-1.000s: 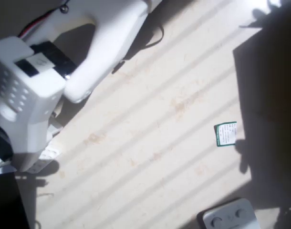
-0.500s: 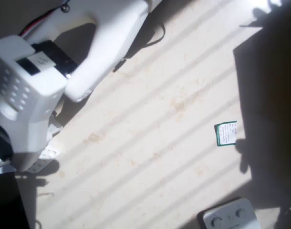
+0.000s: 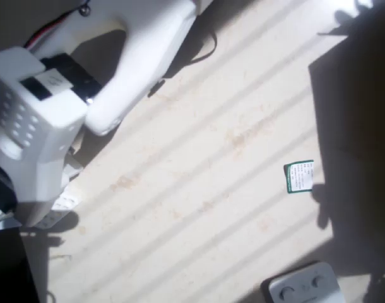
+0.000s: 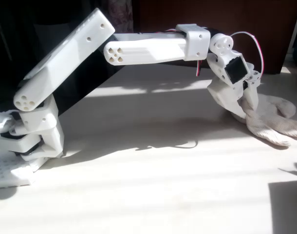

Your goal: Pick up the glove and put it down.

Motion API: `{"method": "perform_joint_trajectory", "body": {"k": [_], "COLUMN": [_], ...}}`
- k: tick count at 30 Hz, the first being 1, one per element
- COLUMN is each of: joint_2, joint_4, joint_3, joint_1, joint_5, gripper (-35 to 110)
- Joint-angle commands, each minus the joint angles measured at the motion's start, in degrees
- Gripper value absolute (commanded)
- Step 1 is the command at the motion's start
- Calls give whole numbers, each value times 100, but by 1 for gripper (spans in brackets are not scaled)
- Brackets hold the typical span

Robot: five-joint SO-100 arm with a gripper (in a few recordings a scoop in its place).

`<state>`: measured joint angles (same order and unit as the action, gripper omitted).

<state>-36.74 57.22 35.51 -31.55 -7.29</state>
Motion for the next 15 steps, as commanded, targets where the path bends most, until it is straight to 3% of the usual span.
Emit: {"method": "perform_joint_trajectory", "body": {"k": [1, 15], "joint_2": [-123, -949], "joint_4": [-9, 501], "joint_3": [-132, -782], "joint_1": [-26, 439], "joint_5": [-44, -53], "gripper": [0, 0]}}
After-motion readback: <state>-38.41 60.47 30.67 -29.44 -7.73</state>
